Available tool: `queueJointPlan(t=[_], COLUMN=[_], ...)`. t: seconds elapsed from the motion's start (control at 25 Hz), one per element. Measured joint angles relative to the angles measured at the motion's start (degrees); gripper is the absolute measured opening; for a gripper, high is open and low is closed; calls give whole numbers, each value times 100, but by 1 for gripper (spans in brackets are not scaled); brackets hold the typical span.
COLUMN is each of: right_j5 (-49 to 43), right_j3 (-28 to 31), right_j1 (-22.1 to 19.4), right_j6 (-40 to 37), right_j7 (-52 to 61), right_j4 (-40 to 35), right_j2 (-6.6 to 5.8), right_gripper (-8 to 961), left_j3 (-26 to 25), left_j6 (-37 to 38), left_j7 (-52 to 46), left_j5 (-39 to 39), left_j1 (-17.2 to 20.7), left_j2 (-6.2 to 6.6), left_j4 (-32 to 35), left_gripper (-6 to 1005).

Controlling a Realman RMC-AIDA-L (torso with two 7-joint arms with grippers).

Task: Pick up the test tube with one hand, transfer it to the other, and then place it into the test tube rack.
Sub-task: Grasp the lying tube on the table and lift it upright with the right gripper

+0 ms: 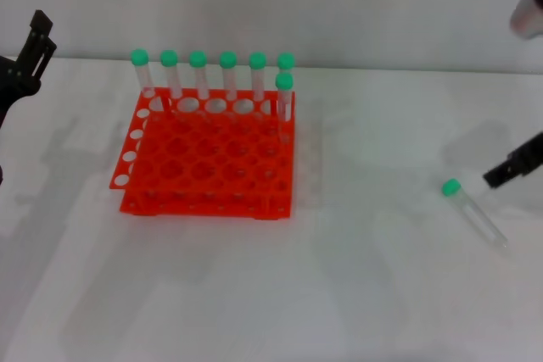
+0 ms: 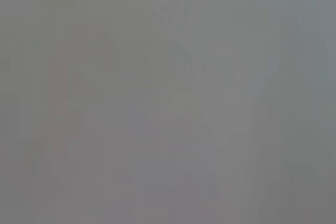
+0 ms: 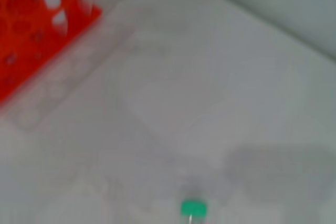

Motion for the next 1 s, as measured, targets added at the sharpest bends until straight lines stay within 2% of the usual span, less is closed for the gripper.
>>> queueJointPlan(t=[0.36, 0.52, 0.76, 1.0], right_j5=[-13, -1, -1, 9], right_j3=[-25, -41, -134, -245], right_j1=[303, 340, 423, 542], right_j6=[-40, -142, -349, -463], right_j7=[-7, -5, 28, 39], right_j4=[1224, 1470, 1795, 2050], right_j2=[9, 17, 22, 30], right_gripper=[823, 821, 704, 705], left_j3=[0, 0, 1, 0], left_j6=[-154, -173, -292, -306], left_j7=[12, 25, 141, 151], left_j5=[0, 0, -1, 3], left_j1=[-100, -137, -210, -217], left_j2=[-10, -9, -12, -12], left_j4=[8, 7, 6, 13], left_gripper=[692, 688, 683, 677])
